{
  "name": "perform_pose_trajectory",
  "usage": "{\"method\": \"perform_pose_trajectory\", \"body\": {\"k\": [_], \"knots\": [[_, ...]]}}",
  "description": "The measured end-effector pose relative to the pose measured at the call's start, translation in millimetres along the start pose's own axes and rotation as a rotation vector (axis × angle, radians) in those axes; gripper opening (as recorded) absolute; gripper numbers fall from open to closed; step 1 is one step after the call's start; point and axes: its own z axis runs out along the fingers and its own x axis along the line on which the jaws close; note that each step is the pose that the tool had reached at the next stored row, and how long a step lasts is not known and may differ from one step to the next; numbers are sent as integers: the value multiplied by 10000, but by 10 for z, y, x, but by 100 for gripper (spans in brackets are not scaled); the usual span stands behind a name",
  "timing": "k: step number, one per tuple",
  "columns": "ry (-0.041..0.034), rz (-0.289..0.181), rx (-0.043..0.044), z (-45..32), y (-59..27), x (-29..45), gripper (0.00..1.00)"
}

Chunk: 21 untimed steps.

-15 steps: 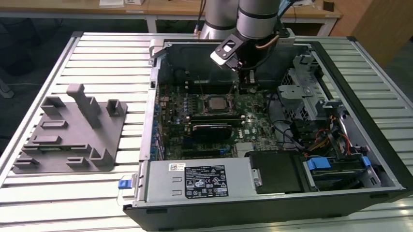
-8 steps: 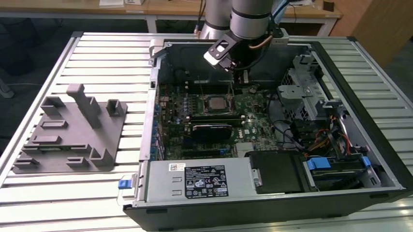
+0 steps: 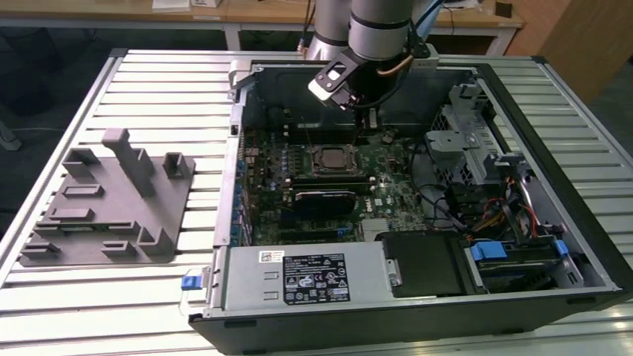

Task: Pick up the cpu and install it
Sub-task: 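Close the cpu cover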

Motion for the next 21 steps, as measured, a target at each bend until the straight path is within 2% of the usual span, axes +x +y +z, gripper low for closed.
{"method": "perform_pose_trajectory", "body": {"k": [11,21], "knots": [[-17,0,-1,0,-2,0,11],[-18,-3,-1,-2,-69,-12,11]]}}
